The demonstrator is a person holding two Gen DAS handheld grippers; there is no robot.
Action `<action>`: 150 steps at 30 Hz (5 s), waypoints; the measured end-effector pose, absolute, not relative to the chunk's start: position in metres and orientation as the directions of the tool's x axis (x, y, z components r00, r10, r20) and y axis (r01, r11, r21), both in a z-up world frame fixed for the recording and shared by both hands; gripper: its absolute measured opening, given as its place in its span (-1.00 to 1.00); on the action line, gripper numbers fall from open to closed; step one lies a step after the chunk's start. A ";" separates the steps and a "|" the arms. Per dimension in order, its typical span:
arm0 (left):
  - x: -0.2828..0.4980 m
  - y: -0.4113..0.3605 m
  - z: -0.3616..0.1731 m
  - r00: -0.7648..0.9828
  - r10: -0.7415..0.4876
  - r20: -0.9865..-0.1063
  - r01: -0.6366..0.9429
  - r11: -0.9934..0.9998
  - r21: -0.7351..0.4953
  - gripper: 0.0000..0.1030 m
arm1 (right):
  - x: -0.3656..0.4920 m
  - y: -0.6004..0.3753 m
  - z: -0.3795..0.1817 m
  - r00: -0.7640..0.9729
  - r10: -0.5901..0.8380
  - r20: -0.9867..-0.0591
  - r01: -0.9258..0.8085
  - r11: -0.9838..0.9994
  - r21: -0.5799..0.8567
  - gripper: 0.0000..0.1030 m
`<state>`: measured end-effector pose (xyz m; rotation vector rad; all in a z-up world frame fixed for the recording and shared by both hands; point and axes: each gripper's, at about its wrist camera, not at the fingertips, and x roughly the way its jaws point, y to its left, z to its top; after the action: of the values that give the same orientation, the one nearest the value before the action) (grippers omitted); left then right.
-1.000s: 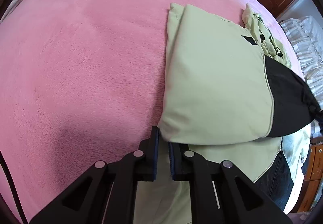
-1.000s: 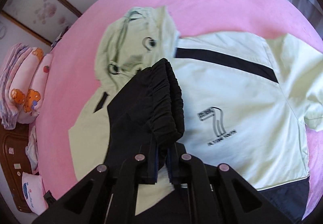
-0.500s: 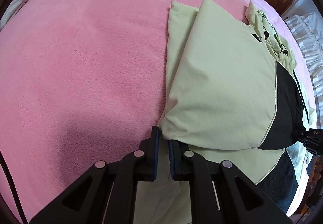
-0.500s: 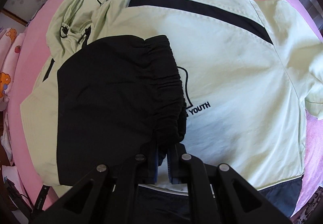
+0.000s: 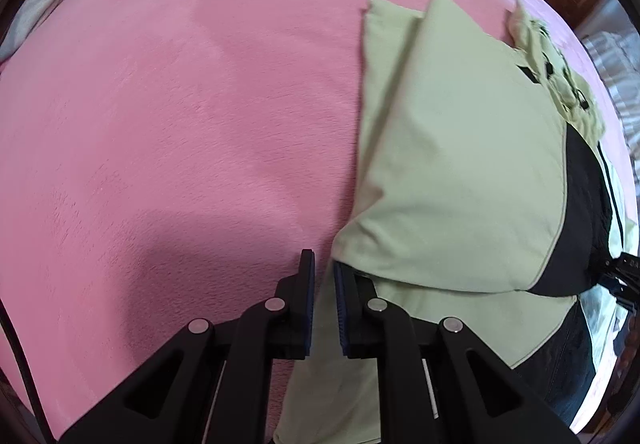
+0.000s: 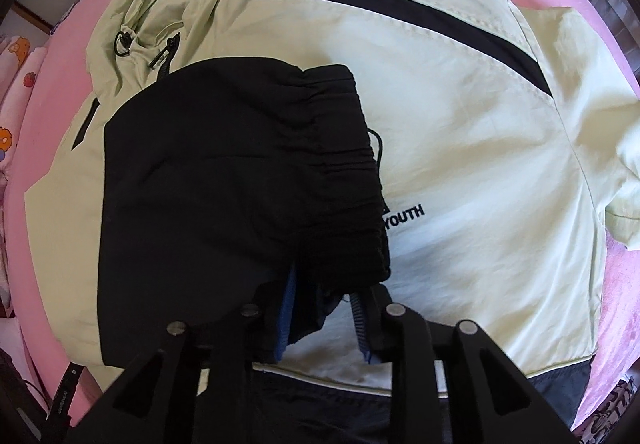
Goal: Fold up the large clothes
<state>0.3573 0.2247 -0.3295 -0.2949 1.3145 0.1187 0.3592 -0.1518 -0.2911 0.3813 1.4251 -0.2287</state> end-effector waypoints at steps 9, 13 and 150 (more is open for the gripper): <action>0.354 0.220 -0.312 0.248 -0.029 -0.968 -0.175 0.982 -0.074 -0.82 | 0.349 -0.142 -0.272 0.175 0.068 -0.982 0.364 0.922 0.129 0.06; 0.345 0.214 -0.288 0.281 -0.035 -0.959 -0.179 0.980 -0.088 -0.68 | 0.340 -0.145 -0.256 0.229 0.084 -0.970 0.370 0.914 0.166 0.07; 0.321 -0.360 -0.250 0.206 -0.221 -0.953 0.501 0.860 -0.091 0.54 | 0.083 -0.648 -0.262 0.328 -0.005 -0.945 0.860 0.415 0.297 0.23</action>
<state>0.3212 -0.3595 -0.2495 0.2605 1.2689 -0.5109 0.0831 -0.6484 -0.2620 0.9844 1.0894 -0.7054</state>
